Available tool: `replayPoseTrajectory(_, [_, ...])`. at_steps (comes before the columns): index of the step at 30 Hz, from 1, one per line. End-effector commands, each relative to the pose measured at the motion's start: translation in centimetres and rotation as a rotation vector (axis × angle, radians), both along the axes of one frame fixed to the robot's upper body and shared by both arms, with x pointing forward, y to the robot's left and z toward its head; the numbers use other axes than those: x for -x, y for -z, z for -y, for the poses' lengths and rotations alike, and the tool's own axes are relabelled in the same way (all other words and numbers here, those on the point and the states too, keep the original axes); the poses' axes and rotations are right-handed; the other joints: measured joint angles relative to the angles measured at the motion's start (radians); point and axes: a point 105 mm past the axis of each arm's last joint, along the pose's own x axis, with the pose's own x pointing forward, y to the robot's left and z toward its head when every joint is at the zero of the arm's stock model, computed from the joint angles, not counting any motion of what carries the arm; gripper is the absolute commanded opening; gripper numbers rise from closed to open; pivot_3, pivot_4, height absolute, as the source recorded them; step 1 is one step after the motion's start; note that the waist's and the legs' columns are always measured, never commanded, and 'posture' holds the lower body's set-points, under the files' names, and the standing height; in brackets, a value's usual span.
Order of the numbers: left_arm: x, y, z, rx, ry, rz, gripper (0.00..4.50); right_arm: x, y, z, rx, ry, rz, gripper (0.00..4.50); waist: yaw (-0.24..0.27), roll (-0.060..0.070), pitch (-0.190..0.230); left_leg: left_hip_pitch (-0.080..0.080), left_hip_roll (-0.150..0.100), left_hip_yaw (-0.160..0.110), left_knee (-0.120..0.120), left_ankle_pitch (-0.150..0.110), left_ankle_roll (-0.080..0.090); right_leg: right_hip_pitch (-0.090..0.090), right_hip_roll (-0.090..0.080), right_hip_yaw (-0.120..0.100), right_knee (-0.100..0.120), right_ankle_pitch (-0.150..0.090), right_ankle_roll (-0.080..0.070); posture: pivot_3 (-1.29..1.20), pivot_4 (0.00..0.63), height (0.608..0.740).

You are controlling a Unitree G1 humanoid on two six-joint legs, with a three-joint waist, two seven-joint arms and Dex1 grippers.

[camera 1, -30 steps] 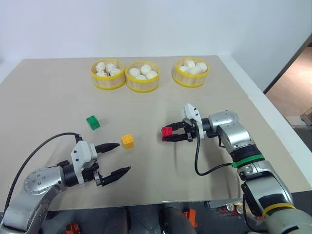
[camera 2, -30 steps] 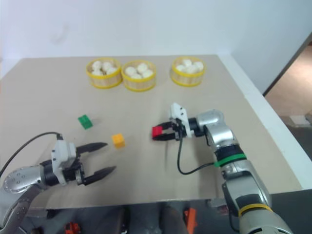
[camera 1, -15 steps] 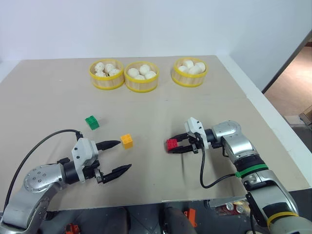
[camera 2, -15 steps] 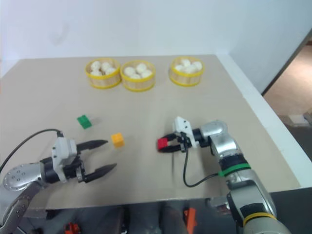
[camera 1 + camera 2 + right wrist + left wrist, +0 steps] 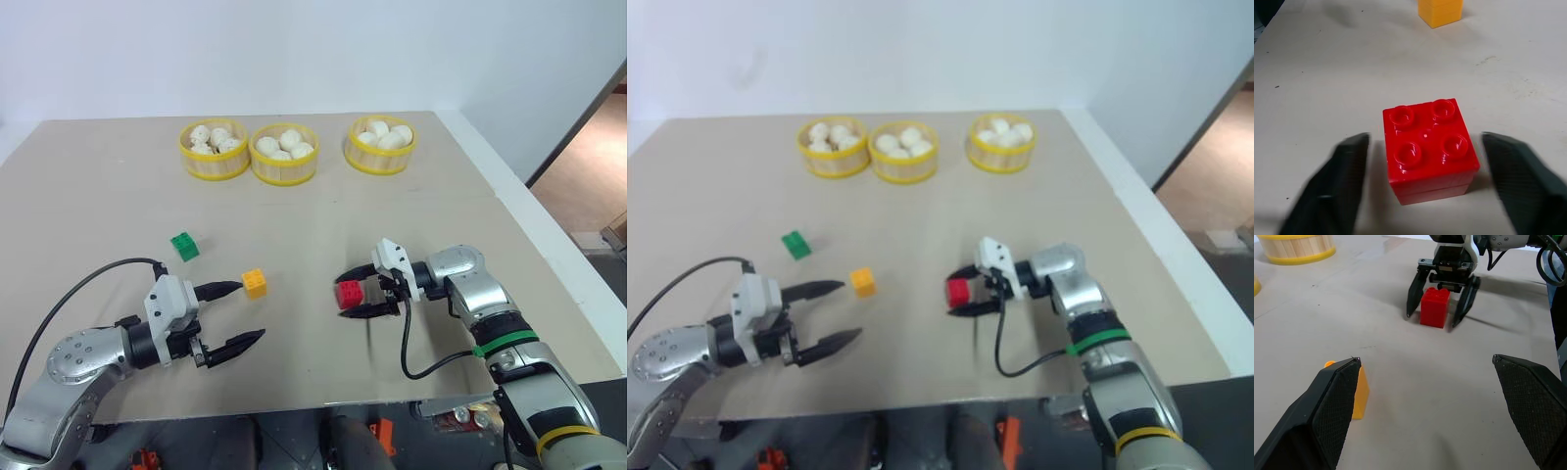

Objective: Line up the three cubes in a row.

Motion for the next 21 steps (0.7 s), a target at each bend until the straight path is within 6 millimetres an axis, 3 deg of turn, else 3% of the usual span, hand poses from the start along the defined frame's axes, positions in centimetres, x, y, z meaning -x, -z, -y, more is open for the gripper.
replayPoseTrajectory(1, [0.3, -1.1, 0.4, 0.000, 0.031, 0.044, 4.50, 0.1, -1.4, -0.1, -0.041, -0.010, 0.039, 4.44, 0.000, 0.000, 0.000, 0.000, 0.000, 0.000, 0.000, 0.000, 0.000, 0.000, 0.000, 0.000, 0.000, 0.000, 0.000, 0.00, 0.150, 0.740])
replayPoseTrajectory(14, [0.1, -1.2, 0.5, -0.049, 0.151, 0.034, 4.50, 1.4, -5.9, 0.6, -0.098, 0.000, 0.051, 4.44, 0.000, 0.000, 0.000, 0.000, 0.004, 0.000, 0.000, 0.000, 0.000, -0.001, 0.005, 0.001, 0.000, 0.001, -0.002, 0.00, 0.150, 0.740])
replayPoseTrajectory(18, [0.0, -1.4, -0.1, -0.039, 0.126, 0.040, 4.50, 1.8, -8.0, 0.4, -0.154, 0.013, 0.068, 4.44, -0.001, 0.000, 0.000, -0.001, 0.005, 0.001, 0.000, 0.000, 0.000, -0.002, 0.006, 0.002, 0.000, 0.001, -0.003, 0.00, 0.150, 0.740])
replayPoseTrajectory(21, [-0.9, -2.1, -1.3, 0.001, -0.035, 0.102, 4.50, 3.6, -10.8, -1.3, -0.257, -0.030, 0.068, 4.44, 0.000, 0.000, 0.000, -0.001, 0.007, 0.001, -0.001, 0.000, 0.000, -0.004, 0.008, 0.004, 0.001, 0.001, -0.003, 0.00, 0.150, 0.740])
